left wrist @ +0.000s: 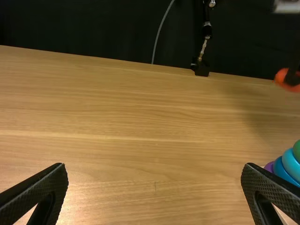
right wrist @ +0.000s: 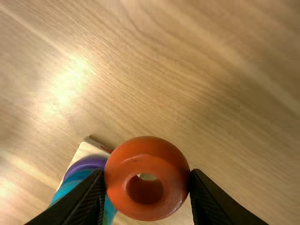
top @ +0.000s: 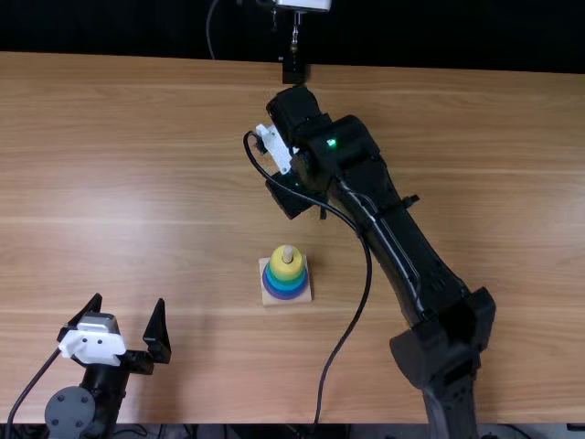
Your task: Build the Hanoi tower: stack the rings onto the peg from bottom to top in this color order: purple, dark blue, light blue, dark green, light green, yellow, orange.
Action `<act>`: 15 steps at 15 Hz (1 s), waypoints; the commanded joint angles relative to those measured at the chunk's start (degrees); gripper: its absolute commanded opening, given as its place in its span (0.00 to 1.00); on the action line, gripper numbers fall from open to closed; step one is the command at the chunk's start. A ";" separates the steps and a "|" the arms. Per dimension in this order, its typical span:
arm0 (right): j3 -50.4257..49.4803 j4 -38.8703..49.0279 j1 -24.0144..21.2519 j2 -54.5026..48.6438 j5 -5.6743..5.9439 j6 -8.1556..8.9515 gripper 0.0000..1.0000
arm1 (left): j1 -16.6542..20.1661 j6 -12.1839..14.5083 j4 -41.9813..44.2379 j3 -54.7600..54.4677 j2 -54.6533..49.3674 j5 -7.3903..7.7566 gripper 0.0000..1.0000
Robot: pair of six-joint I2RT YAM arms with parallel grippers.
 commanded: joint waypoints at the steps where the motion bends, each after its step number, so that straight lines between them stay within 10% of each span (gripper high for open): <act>1: -2.53 -0.28 -0.64 -4.72 0.01 -1.51 0.00 | 0.58 0.22 -0.73 -3.09 -0.69 0.29 1.00; 15: -12.37 -4.71 3.49 -20.89 -0.41 -2.46 0.00 | 0.58 0.22 -0.73 -3.09 -0.69 0.29 1.00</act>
